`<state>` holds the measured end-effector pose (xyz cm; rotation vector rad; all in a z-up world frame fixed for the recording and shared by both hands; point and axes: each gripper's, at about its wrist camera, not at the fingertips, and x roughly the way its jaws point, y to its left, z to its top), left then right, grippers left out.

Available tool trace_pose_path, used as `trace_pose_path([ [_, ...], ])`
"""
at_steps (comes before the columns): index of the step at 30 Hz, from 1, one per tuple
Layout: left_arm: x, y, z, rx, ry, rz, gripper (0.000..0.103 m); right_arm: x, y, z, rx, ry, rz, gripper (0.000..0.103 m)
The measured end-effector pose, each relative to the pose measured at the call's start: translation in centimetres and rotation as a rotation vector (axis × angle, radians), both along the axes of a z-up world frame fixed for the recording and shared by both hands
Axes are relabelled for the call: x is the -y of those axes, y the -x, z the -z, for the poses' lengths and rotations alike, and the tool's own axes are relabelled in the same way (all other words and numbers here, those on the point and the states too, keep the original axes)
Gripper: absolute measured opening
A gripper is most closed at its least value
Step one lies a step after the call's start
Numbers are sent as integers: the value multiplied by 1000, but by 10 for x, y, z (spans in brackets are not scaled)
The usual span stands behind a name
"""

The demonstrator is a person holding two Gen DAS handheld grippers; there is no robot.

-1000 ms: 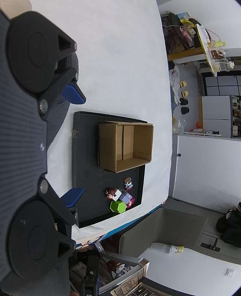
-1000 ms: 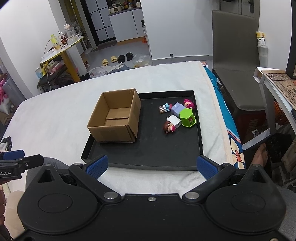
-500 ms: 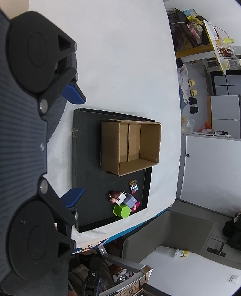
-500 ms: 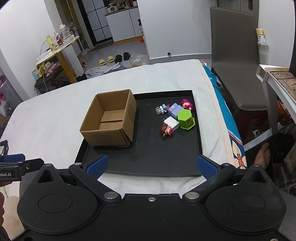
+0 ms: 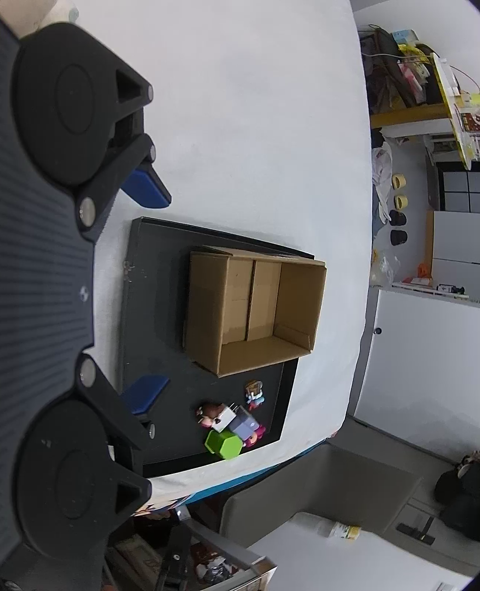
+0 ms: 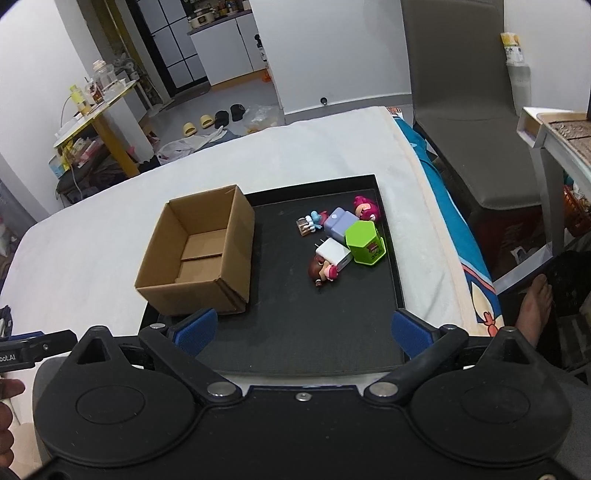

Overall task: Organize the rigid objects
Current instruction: 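Move the right tool to the brown-haired doll and close on it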

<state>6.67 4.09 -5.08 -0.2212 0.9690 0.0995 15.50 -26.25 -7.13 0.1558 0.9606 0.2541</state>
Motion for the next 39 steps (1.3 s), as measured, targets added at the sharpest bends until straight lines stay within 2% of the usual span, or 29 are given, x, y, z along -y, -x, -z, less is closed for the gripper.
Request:
trace_pose_path([
  [10,-12,-25,21,-14,27,-62,94,-4,-33,27,-50,-1,11,90],
  [15,-22,-36,28,-9,37,-102,93,-6,-47,37,-69,-10,22,89],
  [29,-43,-71,56,-28,66,-191,52,-6,-85,73,-117,-56,93,76],
  [32,-47,-77,62,-36,70,-201,46,-4,-95,85,-144,-71,116,72],
  [39,-52,-97,80,-66,83,-221,38,-7,-113,113,-185,-100,140,71],
])
